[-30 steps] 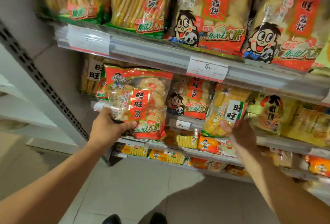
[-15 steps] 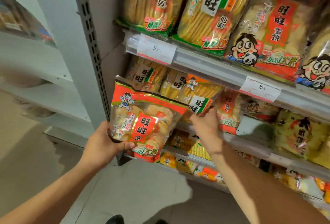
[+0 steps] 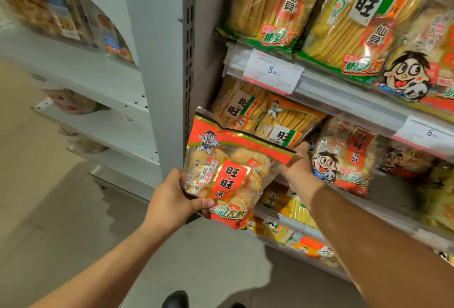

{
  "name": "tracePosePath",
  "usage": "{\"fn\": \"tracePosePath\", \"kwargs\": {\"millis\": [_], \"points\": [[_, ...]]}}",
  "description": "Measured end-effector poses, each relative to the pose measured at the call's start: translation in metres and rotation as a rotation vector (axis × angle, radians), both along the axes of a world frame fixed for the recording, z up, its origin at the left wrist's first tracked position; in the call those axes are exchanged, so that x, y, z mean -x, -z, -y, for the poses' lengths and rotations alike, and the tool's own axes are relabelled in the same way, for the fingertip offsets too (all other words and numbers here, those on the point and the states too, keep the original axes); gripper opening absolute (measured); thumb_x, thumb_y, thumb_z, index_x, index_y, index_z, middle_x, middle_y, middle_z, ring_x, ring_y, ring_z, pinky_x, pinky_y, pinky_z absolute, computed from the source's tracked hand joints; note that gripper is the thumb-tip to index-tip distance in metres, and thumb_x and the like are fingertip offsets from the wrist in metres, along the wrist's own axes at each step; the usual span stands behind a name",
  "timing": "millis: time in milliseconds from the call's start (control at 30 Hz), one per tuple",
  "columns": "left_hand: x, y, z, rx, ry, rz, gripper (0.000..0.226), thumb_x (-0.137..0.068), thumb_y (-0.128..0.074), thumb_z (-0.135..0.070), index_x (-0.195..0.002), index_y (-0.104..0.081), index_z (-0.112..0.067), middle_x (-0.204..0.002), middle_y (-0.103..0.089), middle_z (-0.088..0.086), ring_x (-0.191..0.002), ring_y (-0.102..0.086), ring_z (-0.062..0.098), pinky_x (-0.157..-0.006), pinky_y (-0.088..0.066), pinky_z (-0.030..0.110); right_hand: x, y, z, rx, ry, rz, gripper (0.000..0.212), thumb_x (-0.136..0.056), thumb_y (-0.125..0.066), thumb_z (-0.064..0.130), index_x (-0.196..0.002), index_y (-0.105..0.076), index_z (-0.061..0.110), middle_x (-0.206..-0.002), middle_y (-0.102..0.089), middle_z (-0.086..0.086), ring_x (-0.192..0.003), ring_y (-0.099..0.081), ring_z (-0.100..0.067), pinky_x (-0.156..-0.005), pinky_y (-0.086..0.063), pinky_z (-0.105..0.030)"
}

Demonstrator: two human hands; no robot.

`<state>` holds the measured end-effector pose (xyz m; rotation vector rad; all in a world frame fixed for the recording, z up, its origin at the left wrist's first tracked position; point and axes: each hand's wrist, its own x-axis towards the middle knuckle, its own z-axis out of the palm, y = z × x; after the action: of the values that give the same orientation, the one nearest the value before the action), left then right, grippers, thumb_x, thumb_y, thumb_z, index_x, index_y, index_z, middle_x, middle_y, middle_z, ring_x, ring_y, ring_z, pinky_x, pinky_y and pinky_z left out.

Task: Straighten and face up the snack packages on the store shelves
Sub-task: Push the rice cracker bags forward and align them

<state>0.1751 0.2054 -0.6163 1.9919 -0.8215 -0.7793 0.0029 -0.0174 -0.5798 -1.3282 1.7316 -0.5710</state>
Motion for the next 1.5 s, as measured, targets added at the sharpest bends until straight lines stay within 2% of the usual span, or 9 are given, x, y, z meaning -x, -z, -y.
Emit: {"fn": "tracePosePath", "kwargs": {"millis": [133, 267, 433, 567, 667, 767, 1100, 1367, 1500], "points": [[0.003, -0.003, 0.006, 0.025, 0.026, -0.019, 0.065, -0.047, -0.094, -0.047, -0.086, -0.046, -0.026, -0.083, -0.068, -0.014, -0.069, -0.062, -0.006, -0.05, -0.042, 0.014, 0.019, -0.01, -0.031, 0.15, -0.094, 0.076, 0.049, -0.09, -0.066, 0.005, -0.133, -0.042, 0.01, -0.127, -0.052, -0.005, -0.115, -0.052, -0.022, -0.087, -0.046, -0.032], [0.024, -0.007, 0.026, 0.037, 0.105, -0.074, 0.067, -0.048, -0.095, -0.044, -0.088, -0.045, -0.025, -0.088, -0.069, -0.011, -0.076, -0.068, 0.009, -0.063, -0.056, 0.037, 0.062, -0.024, -0.07, 0.087, -0.016, 0.442, 0.01, -0.098, -0.056, 0.024, -0.106, -0.062, 0.023, -0.105, -0.072, 0.003, -0.099, -0.068, -0.017, -0.072, -0.052, -0.024], [0.093, -0.022, 0.07, 0.081, 0.295, -0.019, 0.067, -0.051, -0.093, -0.046, -0.093, -0.045, -0.027, -0.09, -0.067, -0.013, -0.08, -0.063, 0.004, -0.067, -0.054, 0.033, 0.137, -0.024, -0.112, -0.007, -0.141, 0.406, 0.051, -0.073, -0.069, 0.061, -0.119, -0.047, 0.058, -0.116, -0.066, 0.022, -0.103, -0.064, 0.002, -0.082, -0.048, -0.026], [0.164, -0.03, 0.094, 0.098, 0.5, -0.123, 0.069, -0.057, -0.093, -0.039, -0.095, -0.036, -0.031, -0.095, -0.061, -0.013, -0.077, -0.062, -0.003, -0.057, -0.045, 0.012, 0.204, -0.022, -0.114, 0.104, 0.007, 0.389, 0.057, -0.081, -0.078, 0.028, -0.125, -0.046, 0.046, -0.107, -0.072, 0.013, -0.099, -0.067, -0.001, -0.085, -0.054, -0.033], [0.213, -0.032, 0.11, 0.096, 0.628, -0.356, 0.064, -0.071, -0.087, -0.03, -0.113, -0.04, -0.033, -0.107, -0.07, -0.007, -0.092, -0.067, -0.004, -0.078, -0.055, 0.016, 0.26, -0.026, -0.109, 0.102, 0.128, 0.457, 0.051, -0.084, -0.073, 0.004, -0.114, -0.055, 0.041, -0.097, -0.075, 0.0, -0.086, -0.072, -0.012, -0.063, -0.056, -0.022], [0.258, -0.033, 0.128, 0.076, 0.727, -0.369, 0.052, -0.077, -0.083, -0.031, -0.12, -0.053, -0.032, -0.112, -0.072, -0.007, -0.104, -0.067, 0.009, -0.096, -0.052, 0.038, 0.316, -0.023, -0.103, 0.071, 0.154, 0.404, 0.044, -0.082, -0.075, 0.004, -0.108, -0.06, 0.036, -0.096, -0.073, -0.005, -0.083, -0.072, -0.013, -0.062, -0.056, -0.025], [0.381, -0.038, 0.17, 0.142, 0.633, -0.45, 0.046, -0.077, -0.077, -0.026, -0.119, -0.057, -0.024, -0.107, -0.074, -0.007, -0.1, -0.069, 0.012, -0.078, -0.054, 0.019, 0.43, -0.008, -0.046, 0.042, 0.134, 0.391, 0.039, -0.088, -0.07, 0.01, -0.105, -0.056, 0.042, -0.101, -0.067, 0.007, -0.087, -0.066, -0.005, -0.066, -0.052, -0.021], [0.371, -0.035, 0.187, 0.157, 0.52, -0.01, 0.066, -0.089, -0.07, -0.024, -0.144, -0.035, -0.027, -0.138, -0.045, -0.008, -0.128, -0.045, 0.01, -0.099, -0.041, 0.017, 0.41, -0.016, 0.035, 0.138, 0.134, 0.399, 0.041, -0.089, -0.065, 0.006, -0.105, -0.052, 0.042, -0.11, -0.065, -0.001, -0.1, -0.064, -0.015, -0.076, -0.051, -0.026], [0.362, -0.037, 0.205, 0.126, 0.604, 0.057, 0.078, -0.093, -0.063, -0.018, -0.155, -0.015, -0.023, -0.155, -0.031, -0.003, -0.139, -0.035, 0.016, -0.115, -0.031, 0.033, 0.39, -0.02, 0.067, 0.204, 0.112, 0.339, 0.035, -0.092, -0.062, 0.005, -0.106, -0.055, 0.037, -0.097, -0.068, 0.011, -0.087, -0.065, -0.004, -0.061, -0.048, -0.012]]}}
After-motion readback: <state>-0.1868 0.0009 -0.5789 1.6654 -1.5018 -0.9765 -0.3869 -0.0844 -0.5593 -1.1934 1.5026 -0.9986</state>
